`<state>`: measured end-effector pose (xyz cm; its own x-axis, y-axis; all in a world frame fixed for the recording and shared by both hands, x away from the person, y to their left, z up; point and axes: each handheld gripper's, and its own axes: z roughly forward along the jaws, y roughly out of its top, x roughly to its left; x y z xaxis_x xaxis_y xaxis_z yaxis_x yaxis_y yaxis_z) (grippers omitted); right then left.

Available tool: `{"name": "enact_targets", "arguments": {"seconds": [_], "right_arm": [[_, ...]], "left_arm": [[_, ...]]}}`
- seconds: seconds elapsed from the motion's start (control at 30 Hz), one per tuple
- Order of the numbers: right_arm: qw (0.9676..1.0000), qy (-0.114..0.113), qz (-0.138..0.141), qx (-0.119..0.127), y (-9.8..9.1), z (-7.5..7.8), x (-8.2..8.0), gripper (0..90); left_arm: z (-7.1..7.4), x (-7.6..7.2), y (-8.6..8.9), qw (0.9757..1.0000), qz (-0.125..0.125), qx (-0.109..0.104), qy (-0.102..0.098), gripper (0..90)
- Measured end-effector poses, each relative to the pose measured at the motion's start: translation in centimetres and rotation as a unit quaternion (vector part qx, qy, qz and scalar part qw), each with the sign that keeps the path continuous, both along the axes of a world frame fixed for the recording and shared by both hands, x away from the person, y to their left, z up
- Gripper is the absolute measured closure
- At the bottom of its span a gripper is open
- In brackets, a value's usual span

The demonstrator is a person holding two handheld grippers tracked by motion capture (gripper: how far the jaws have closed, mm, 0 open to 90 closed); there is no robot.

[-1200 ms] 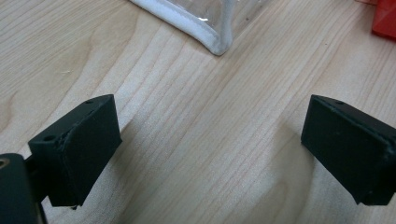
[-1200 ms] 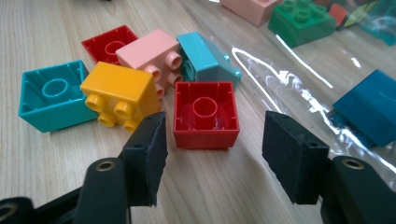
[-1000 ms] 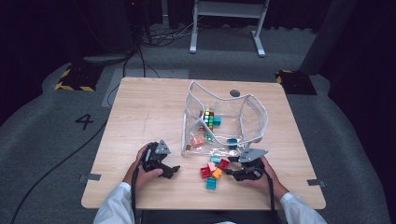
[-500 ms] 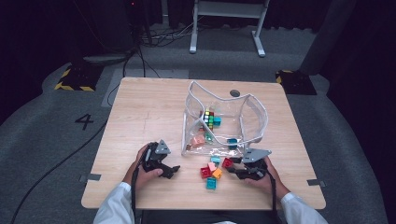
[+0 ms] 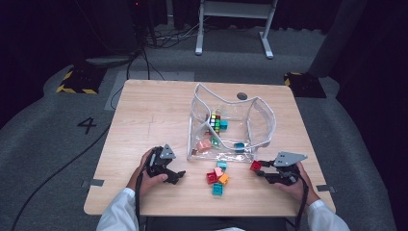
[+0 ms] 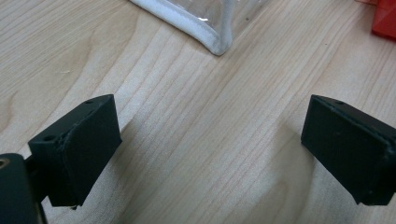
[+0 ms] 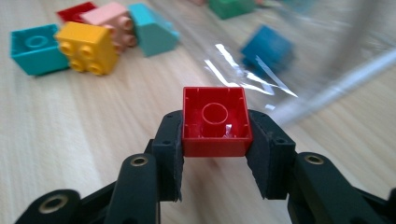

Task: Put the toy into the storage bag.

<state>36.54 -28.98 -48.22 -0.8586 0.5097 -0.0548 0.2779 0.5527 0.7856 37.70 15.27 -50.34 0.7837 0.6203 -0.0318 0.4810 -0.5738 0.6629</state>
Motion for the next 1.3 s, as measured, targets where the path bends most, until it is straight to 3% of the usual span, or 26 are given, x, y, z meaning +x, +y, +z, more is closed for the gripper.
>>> {"name": "enact_targets", "arguments": {"seconds": [0.23, 0.4, 0.57, 0.63, 0.83, 1.07, 1.1, 1.13, 1.3], "right_arm": [[0.9974, -0.028, -0.064, 0.019, -4.2, 1.7, 1.6, 59.0], [0.9941, -0.043, -0.097, 0.024, -5.9, 2.8, 3.4, 59.0], [0.9897, -0.043, -0.13, 0.041, -7.1, 4.3, 5.7, 59.1], [0.9879, -0.046, -0.142, 0.042, -7.5, 5.2, 6.6, 59.0], [0.9836, -0.056, -0.161, 0.06, -8.3, 7.3, 8.6, 59.0], [0.9816, -0.076, -0.17, 0.043, -7.7, 10.1, 10.7, 59.0], [0.9813, -0.079, -0.17, 0.046, -7.6, 10.5, 10.9, 59.0], [0.981, -0.082, -0.17, 0.045, -7.5, 10.9, 11.1, 59.0], [0.9794, -0.087, -0.173, 0.054, -7.0, 12.6, 12.2, 59.0]], "left_arm": [[0.0, 0.0, 0.0, 1.0, 0.001, 0.0, 0.001, 4.7], [0.1, 0.0, 0.0, 1.0, 0.001, 0.006, 0.0, 4.3], [0.1, 0.0, 0.0, 1.0, -0.002, 0.003, 0.003, 4.3], [0.1, 0.1, 0.1, 1.0, -0.002, 0.007, -0.005, 4.2], [0.1, 0.0, 0.0, 1.0, -0.003, 0.003, 0.0, 4.2], [0.0, 0.0, 0.0, 1.0, -0.002, 0.003, 0.002, 4.3], [0.1, 0.0, 0.1, 1.0, -0.001, 0.007, -0.004, 4.2], [0.1, -0.1, 0.0, 1.0, 0.003, 0.005, 0.005, 4.2], [0.1, 0.0, 0.0, 1.0, 0.001, 0.006, 0.002, 4.3]]}}
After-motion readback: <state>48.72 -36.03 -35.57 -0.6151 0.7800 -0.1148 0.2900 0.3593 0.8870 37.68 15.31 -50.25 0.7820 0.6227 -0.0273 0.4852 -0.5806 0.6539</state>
